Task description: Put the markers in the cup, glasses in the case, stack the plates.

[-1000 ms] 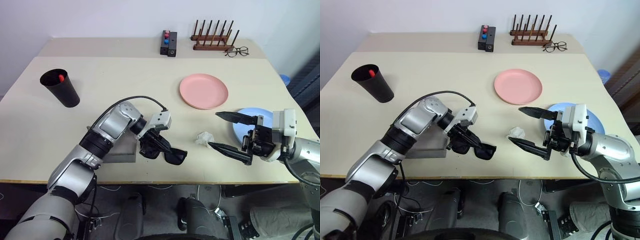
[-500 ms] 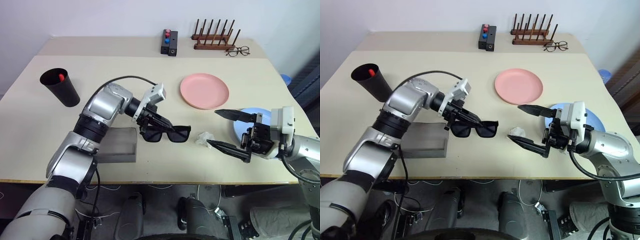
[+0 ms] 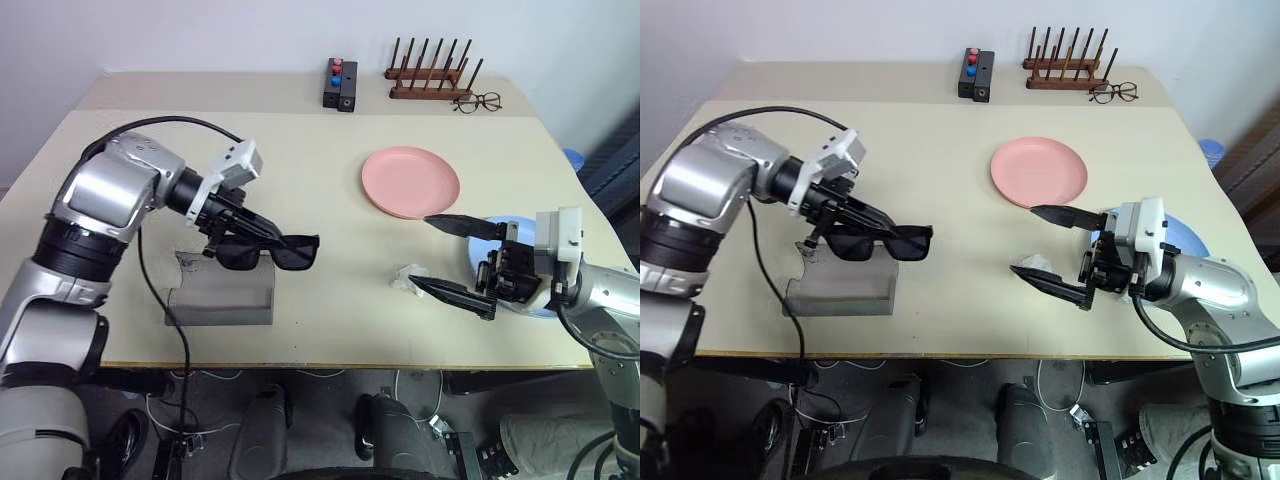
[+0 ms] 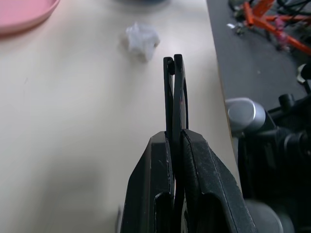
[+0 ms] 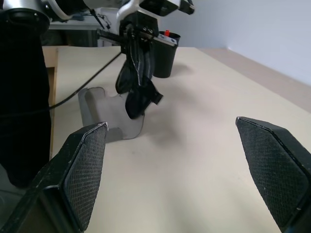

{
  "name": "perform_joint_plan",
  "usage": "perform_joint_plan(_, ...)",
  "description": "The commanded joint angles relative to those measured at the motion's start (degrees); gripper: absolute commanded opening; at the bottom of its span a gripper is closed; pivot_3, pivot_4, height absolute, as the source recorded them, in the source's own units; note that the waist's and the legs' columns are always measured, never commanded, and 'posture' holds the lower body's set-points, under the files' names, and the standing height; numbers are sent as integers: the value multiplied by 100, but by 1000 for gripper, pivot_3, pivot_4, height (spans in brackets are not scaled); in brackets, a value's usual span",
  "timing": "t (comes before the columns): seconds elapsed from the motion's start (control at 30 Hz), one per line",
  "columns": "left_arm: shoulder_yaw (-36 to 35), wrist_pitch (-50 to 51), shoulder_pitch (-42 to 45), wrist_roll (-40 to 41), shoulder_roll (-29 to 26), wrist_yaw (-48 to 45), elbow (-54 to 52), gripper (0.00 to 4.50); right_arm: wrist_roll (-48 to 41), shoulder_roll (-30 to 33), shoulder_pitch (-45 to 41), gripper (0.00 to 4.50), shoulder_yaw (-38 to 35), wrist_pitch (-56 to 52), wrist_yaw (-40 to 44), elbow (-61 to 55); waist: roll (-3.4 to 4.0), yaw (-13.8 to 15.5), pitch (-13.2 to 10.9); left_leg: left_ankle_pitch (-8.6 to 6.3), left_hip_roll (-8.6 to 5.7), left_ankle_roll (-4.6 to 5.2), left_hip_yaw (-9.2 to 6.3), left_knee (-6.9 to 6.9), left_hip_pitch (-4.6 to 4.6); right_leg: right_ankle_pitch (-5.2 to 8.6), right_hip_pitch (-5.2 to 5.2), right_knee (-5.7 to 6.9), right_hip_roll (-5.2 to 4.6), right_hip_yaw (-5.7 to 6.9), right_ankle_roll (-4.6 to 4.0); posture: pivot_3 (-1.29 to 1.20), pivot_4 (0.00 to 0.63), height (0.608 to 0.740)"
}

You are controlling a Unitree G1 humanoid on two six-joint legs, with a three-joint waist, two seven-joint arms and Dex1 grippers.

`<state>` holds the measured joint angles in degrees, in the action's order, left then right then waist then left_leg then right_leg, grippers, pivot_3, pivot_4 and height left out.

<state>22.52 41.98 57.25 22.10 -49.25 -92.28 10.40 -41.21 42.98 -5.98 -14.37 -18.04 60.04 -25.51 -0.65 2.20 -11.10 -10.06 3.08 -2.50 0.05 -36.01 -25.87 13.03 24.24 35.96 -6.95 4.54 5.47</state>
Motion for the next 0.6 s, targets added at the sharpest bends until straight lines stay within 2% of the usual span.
perform_joint_plan(0.03, 212, -38, -98, 494, -644, -22, -208, 37, -21, -27, -115, 4330, -53, 133, 37, -18, 1, -5, -1, 0, 1, 0, 0, 1, -1, 0, 2, 0, 0, 0, 0, 0, 150, 740)
perform_joint_plan(0.23, 534, -321, -287, 840, -1499, -22, -311, 37, 11, -31, -186, 4330, -1, 167, 88, 79, 2, 3, -2, 0, 2, 0, 1, 0, -8, 0, 11, 2, 0, 0, 0, 0, 150, 740)
perform_joint_plan(0.4, 631, -899, -552, 506, -1741, -22, -7, 37, 37, -36, -247, 4330, 25, 202, 134, 162, 2, 4, -2, 0, 1, -1, 1, -1, -14, 0, 14, -2, 0, 0, 0, 0, 150, 740)
perform_joint_plan(0.6, 90, -1512, -1102, 217, -1177, -13, 813, 37, 61, -55, -273, 4330, 45, 239, 139, 210, 3, 9, -2, 0, 1, 0, 1, -3, -19, 0, 20, 5, 1, 1, -1, 0, 150, 740)
